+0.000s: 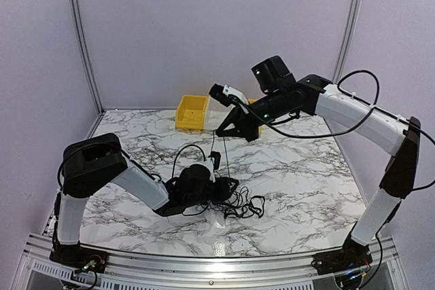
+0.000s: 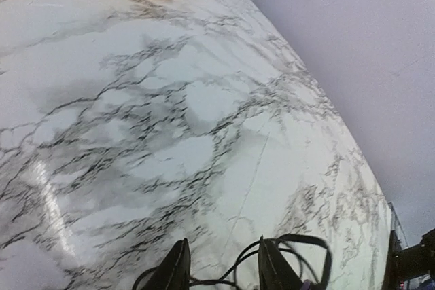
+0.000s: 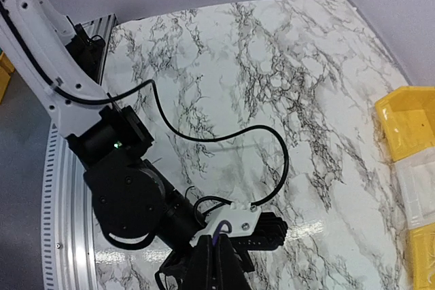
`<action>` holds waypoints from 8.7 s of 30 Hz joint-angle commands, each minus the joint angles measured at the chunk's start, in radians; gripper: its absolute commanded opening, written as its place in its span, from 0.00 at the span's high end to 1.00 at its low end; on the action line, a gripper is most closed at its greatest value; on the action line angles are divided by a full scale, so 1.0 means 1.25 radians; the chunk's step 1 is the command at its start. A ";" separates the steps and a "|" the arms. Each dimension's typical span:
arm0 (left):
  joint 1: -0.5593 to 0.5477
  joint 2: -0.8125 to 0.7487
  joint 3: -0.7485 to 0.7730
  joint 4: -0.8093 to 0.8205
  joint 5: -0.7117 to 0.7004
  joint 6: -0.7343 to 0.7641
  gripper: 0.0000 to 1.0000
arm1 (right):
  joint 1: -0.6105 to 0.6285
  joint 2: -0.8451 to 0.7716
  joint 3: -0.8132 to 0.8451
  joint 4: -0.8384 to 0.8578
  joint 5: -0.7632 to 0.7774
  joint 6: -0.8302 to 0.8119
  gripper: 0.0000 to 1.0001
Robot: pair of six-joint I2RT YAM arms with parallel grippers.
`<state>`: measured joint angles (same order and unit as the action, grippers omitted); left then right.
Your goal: Untangle the cables
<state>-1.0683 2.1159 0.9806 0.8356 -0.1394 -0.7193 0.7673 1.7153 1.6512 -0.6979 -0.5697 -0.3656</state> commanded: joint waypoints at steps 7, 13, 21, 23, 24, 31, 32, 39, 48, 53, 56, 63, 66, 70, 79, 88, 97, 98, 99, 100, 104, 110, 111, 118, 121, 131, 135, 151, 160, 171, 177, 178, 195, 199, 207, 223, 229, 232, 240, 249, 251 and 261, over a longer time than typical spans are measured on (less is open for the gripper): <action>-0.003 0.083 0.028 0.046 0.109 -0.082 0.68 | -0.080 -0.106 0.234 -0.006 -0.098 0.016 1.00; -0.003 0.076 0.014 0.049 0.109 -0.090 0.57 | -0.103 -0.111 0.354 -0.008 -0.058 0.004 1.00; -0.004 0.029 -0.026 0.054 0.086 -0.076 0.50 | -0.109 -0.115 0.397 0.013 0.016 -0.014 1.00; -0.004 0.024 -0.032 0.054 0.086 -0.074 0.49 | -0.116 -0.117 0.422 0.019 0.039 -0.036 1.00; -0.005 0.021 -0.034 0.054 0.086 -0.074 0.49 | -0.123 -0.116 0.436 0.021 0.046 -0.044 1.00; -0.006 -0.003 -0.051 0.054 0.076 -0.072 0.49 | -0.151 -0.098 0.519 0.045 0.077 -0.076 1.00; -0.006 -0.005 -0.053 0.054 0.075 -0.071 0.49 | -0.151 -0.094 0.527 0.052 0.090 -0.078 1.00; -0.012 -0.021 -0.063 0.053 0.068 -0.058 0.50 | -0.151 -0.063 0.593 0.128 0.227 -0.117 1.00; -0.051 -0.186 -0.108 -0.006 -0.061 0.058 0.39 | -0.185 -0.070 0.456 0.198 0.324 -0.148 1.00; -0.061 -0.277 -0.101 -0.215 -0.131 0.058 0.28 | -0.247 -0.078 0.383 0.240 0.299 -0.101 1.00; -0.073 -0.333 -0.136 -0.271 -0.173 0.065 0.28 | -0.267 -0.081 0.334 0.267 0.297 -0.089 1.00; -0.098 -0.463 -0.221 -0.357 -0.273 0.094 0.29 | -0.282 -0.026 0.303 0.302 0.313 -0.081 1.00; -0.124 -0.489 -0.224 -0.429 -0.360 0.111 0.30 | -0.295 0.015 0.319 0.307 0.309 -0.074 1.00; -0.150 -0.508 -0.230 -0.477 -0.423 0.119 0.30 | -0.322 0.078 0.354 0.312 0.309 -0.062 1.00; -0.155 -0.507 -0.242 -0.487 -0.426 0.128 0.30 | -0.374 0.221 0.452 0.320 0.296 -0.022 1.00; -0.155 -0.479 -0.238 -0.490 -0.438 0.135 0.29 | -0.377 0.280 0.480 0.341 0.279 -0.001 1.00; -0.155 -0.461 -0.221 -0.502 -0.440 0.136 0.29 | -0.368 0.258 0.506 0.340 0.235 0.008 1.00; -0.155 -0.460 -0.218 -0.506 -0.439 0.136 0.29 | -0.365 0.254 0.515 0.341 0.237 0.004 1.00; -0.155 -0.459 -0.215 -0.511 -0.438 0.136 0.29 | -0.360 0.250 0.524 0.344 0.239 -0.002 1.00; -0.155 -0.457 -0.212 -0.516 -0.439 0.136 0.29 | -0.355 0.247 0.529 0.349 0.242 -0.013 1.00; -0.155 -0.460 -0.208 -0.528 -0.442 0.134 0.29 | -0.314 0.240 0.548 0.374 0.261 -0.064 1.00; -0.155 -0.468 -0.214 -0.537 -0.447 0.110 0.29 | -0.240 0.294 0.587 0.427 0.307 -0.159 1.00; -0.155 -0.469 -0.216 -0.538 -0.446 0.106 0.29 | -0.235 0.307 0.592 0.441 0.317 -0.169 1.00; -0.155 -0.491 -0.240 -0.544 -0.447 0.085 0.29 | -0.235 0.416 0.610 0.545 0.357 -0.204 1.00; -0.155 -0.501 -0.248 -0.551 -0.449 0.075 0.29 | -0.235 0.459 0.609 0.579 0.370 -0.221 1.00; -0.155 -0.525 -0.280 -0.555 -0.449 0.033 0.29 | -0.235 0.555 0.604 0.635 0.420 -0.244 1.00; -0.155 -0.523 -0.279 -0.556 -0.450 0.033 0.29 | -0.234 0.537 0.608 0.634 0.413 -0.218 1.00; -0.155 -0.514 -0.269 -0.566 -0.437 0.036 0.29 | -0.225 0.626 0.612 0.683 0.386 -0.252 1.00; -0.155 -0.534 -0.293 -0.574 -0.452 0.009 0.29 | -0.216 0.728 0.643 0.695 0.360 -0.269 0.98; -0.155 -0.498 -0.266 -0.578 -0.441 0.033 0.29 | -0.209 0.739 0.596 0.641 0.353 -0.241 0.95; -0.155 -0.493 -0.264 -0.574 -0.437 0.037 0.29 | -0.209 0.710 0.544 0.598 0.352 -0.226 0.86; -0.155 -0.493 -0.265 -0.574 -0.436 0.036 0.29 | -0.209 0.705 0.538 0.588 0.352 -0.226 0.84; -0.155 -0.533 -0.291 -0.552 -0.441 0.033 0.29 | -0.210 0.455 0.342 0.400 0.286 -0.161 0.59; -0.141 -0.571 -0.264 -0.537 -0.447 0.039 0.25 | -0.212 0.352 0.215 0.406 0.241 -0.111 0.55; 0.064 -0.491 -0.038 -0.555 -0.224 0.065 0.34 | -0.266 0.078 -0.099 0.433 0.127 -0.020 0.48; 0.252 0.050 0.627 -0.771 -0.142 0.251 0.43 | -0.339 -0.270 -0.573 0.459 -0.017 0.000 0.44; 0.283 0.167 0.774 -0.788 -0.176 0.304 0.43 | -0.340 -0.257 -0.559 0.452 -0.025 -0.003 0.44; 0.293 0.202 0.837 -0.795 -0.192 0.331 0.43 | -0.341 -0.250 -0.569 0.455 -0.039 -0.010 0.43; 0.314 0.295 0.971 -0.794 -0.174 0.361 0.47 | -0.340 -0.217 -0.560 0.442 -0.041 -0.025 0.44; 0.321 0.363 1.052 -0.794 -0.175 0.360 0.52 | -0.340 -0.198 -0.554 0.436 -0.045 -0.031 0.43; 0.324 0.368 1.053 -0.792 -0.177 0.356 0.55 | -0.341 -0.196 -0.554 0.434 -0.046 -0.030 0.43; 0.329 0.391 1.054 -0.725 -0.145 0.372 0.87 | -0.340 -0.178 -0.552 0.431 -0.045 -0.034 0.43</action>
<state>-0.6636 2.5786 2.2654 -0.1291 -0.3370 -0.2737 0.3386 1.4796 0.9192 -0.1509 -0.6128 -0.3965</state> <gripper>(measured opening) 0.159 0.565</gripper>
